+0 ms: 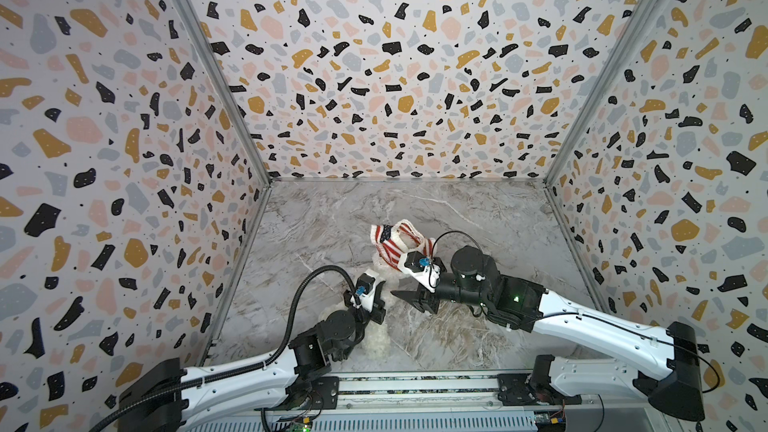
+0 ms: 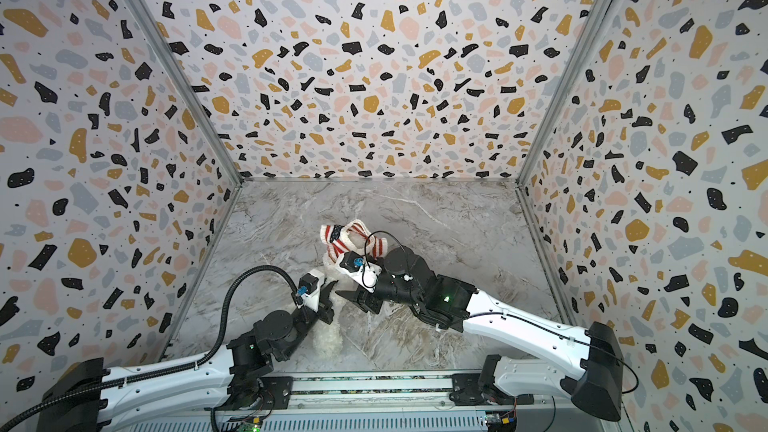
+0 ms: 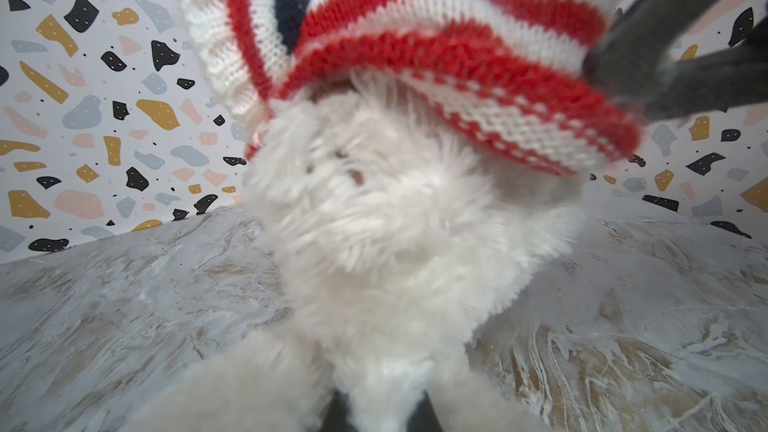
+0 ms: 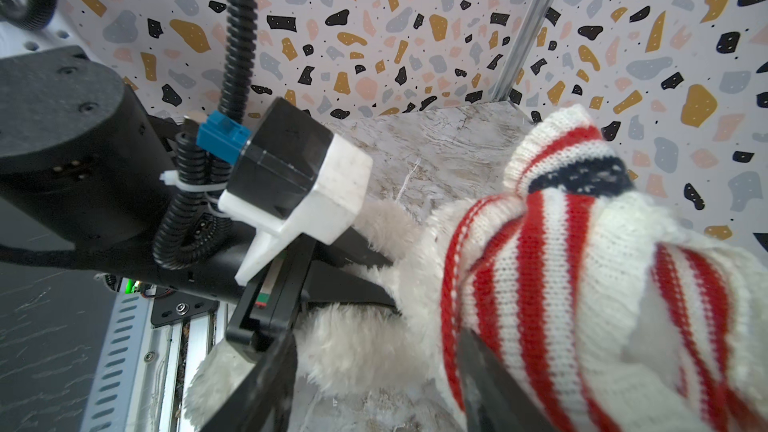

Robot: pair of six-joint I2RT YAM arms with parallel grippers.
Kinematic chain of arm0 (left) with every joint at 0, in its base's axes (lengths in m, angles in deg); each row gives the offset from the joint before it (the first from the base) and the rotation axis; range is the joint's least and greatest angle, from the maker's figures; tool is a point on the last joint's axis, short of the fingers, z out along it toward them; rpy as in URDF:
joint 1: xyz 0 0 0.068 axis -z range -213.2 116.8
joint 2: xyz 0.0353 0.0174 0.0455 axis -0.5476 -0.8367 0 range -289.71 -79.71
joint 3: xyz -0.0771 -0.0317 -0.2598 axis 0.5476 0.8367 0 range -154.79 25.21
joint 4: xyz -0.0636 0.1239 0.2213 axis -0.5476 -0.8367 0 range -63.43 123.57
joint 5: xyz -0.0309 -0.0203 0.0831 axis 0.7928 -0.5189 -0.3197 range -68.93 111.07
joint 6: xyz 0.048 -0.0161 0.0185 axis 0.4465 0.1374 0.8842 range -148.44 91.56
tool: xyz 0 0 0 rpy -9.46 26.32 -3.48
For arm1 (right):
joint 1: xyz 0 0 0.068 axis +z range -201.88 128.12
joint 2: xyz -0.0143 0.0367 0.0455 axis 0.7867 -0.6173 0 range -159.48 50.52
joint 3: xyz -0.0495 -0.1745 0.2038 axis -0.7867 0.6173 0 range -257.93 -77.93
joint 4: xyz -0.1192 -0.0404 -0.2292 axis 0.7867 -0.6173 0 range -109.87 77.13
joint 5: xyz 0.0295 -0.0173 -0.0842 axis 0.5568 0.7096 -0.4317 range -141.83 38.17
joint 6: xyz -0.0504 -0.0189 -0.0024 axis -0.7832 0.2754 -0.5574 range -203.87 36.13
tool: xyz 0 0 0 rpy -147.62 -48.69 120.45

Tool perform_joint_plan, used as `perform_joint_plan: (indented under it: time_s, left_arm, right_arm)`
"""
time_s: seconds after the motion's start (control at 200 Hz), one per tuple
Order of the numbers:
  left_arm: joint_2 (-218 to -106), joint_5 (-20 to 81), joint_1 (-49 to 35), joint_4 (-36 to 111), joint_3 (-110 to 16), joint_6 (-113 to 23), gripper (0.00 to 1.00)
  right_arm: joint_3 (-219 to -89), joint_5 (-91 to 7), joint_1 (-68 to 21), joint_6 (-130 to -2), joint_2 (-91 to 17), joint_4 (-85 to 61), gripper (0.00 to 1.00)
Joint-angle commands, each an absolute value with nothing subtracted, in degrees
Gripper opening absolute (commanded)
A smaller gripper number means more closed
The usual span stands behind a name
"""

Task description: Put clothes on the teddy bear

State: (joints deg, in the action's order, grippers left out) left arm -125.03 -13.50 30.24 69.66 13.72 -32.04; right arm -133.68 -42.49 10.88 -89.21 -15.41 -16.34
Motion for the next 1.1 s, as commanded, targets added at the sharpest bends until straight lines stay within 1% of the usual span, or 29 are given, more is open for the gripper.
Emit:
perform_joint_plan:
  time_s: [0.0,0.315,0.435,0.626,0.706,0.816,0.931,1.026,1.091]
  left_arm:
    - [-122.9,-13.8,30.3,74.1,13.5,-31.2,0.00]
    - [-121.0,-13.9,30.4,73.4,13.3,-29.9,0.00]
    - [-120.8,-13.5,30.3,73.2,13.0,-29.8,0.00]
    - [-120.4,-13.5,30.4,73.6,13.3,-29.6,0.00]
    - [-120.5,-13.2,30.3,73.9,13.3,-29.3,0.00]
    - [-120.5,-12.7,30.4,74.1,13.6,-29.1,0.00]
    - [-120.4,-12.4,30.3,73.9,13.8,-28.5,0.00]
    - [-120.3,-12.3,30.4,74.1,13.7,-27.8,0.00]
    - [-120.3,-12.3,30.3,74.5,13.7,-27.5,0.00]
  right_arm:
    - [-136.0,-43.4,11.7,-90.2,-15.6,-18.4,0.62]
    - [-138.0,-45.6,15.3,-91.1,-15.9,-21.0,0.62]
    - [-139.6,-48.0,16.9,-90.6,-16.0,-22.6,0.62]
    - [-142.7,-46.7,18.3,-88.0,-14.1,-25.9,0.62]
    - [-143.9,-46.1,18.1,-85.5,-12.4,-25.4,0.64]
    - [-147.5,-41.0,14.6,-81.4,-11.2,-25.3,0.64]
    - [-153.5,-36.9,7.7,-76.2,-12.5,-29.0,0.62]
    - [-158.5,-34.9,2.4,-73.1,-15.0,-33.0,0.57]
    - [-162.8,-32.9,-2.1,-72.0,-18.1,-37.6,0.48]
